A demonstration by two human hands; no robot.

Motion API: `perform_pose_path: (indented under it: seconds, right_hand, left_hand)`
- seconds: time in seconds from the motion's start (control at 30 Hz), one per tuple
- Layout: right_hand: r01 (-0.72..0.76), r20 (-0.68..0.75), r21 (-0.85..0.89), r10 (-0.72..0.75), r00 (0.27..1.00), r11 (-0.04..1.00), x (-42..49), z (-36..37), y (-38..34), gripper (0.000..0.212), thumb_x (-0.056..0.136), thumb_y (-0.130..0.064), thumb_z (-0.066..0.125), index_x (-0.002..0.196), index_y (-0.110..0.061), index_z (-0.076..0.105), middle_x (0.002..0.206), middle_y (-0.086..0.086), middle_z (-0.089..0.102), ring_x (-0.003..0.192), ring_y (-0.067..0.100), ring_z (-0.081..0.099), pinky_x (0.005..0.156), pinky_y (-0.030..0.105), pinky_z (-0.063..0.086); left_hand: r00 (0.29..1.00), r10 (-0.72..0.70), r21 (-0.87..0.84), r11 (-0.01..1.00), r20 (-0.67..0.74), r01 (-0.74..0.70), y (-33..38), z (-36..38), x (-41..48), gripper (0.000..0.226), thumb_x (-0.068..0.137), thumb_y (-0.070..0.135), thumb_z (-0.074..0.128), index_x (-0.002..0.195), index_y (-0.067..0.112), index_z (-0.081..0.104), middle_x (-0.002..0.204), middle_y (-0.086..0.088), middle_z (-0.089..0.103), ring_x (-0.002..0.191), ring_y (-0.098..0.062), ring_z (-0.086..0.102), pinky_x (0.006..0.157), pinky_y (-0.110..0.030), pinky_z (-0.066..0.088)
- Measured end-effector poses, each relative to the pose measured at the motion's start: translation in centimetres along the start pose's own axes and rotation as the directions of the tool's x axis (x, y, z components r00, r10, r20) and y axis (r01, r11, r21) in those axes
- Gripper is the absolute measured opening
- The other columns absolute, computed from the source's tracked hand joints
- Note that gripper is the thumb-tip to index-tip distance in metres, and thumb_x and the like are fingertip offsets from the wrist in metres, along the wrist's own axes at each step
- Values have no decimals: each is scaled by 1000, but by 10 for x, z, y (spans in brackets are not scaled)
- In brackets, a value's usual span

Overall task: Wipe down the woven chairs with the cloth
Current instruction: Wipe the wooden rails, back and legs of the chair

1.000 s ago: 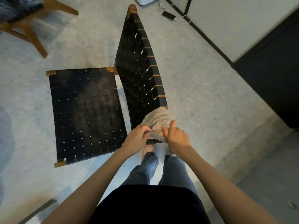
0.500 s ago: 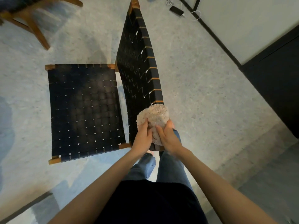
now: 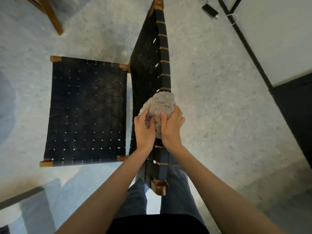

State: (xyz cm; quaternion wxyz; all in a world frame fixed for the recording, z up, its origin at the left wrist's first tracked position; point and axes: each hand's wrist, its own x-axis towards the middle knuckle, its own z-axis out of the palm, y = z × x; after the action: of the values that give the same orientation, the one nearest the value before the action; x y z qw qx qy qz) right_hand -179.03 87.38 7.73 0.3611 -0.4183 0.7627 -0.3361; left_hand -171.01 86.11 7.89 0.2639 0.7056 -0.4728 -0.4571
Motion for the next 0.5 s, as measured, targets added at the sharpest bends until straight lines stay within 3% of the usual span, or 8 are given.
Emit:
perform_pose_path:
  seconds: [0.1, 0.17, 0.33, 0.5]
  right_hand:
    - [21, 24, -36, -20, 1000, 999, 62, 2, -15, 49, 102, -28, 39, 145, -8, 28, 144, 13, 35, 122, 27, 32, 102, 31, 28]
    - [42, 46, -63, -39, 998, 997, 103, 4, -26, 50, 102, -28, 39, 146, -8, 27, 145, 13, 33, 124, 27, 31, 100, 28, 25]
    - [79, 48, -134, -73, 996, 988, 194, 11, -55, 52, 102, -31, 38, 148, -9, 23, 148, 13, 29, 126, 29, 29, 102, 34, 29]
    - [127, 136, -92, -114, 984, 988, 261, 8, -78, 51, 104, -28, 31, 149, -8, 20, 146, 15, 30, 128, 30, 27, 108, 44, 32]
  left_hand:
    - [1000, 11, 31, 999, -4, -11, 29, 11, 49, 42, 97, 18, 49, 139, 16, 45, 119, -7, 45, 97, -6, 50, 86, -6, 40]
    - [1000, 10, 47, 999, -10, -9, 48, 18, 84, 41, 98, 17, 48, 139, 16, 45, 123, -9, 47, 102, -10, 52, 92, -16, 42]
    - [999, -1, -14, 1000, -33, 0, 88, 31, 160, 37, 98, 16, 47, 135, 16, 48, 127, -8, 53, 108, -13, 55, 98, -29, 47]
    - [990, 5, -46, 999, -140, -12, 128, 37, 212, 40, 97, 17, 51, 136, 18, 48, 132, -4, 52, 103, -4, 49, 92, -19, 40]
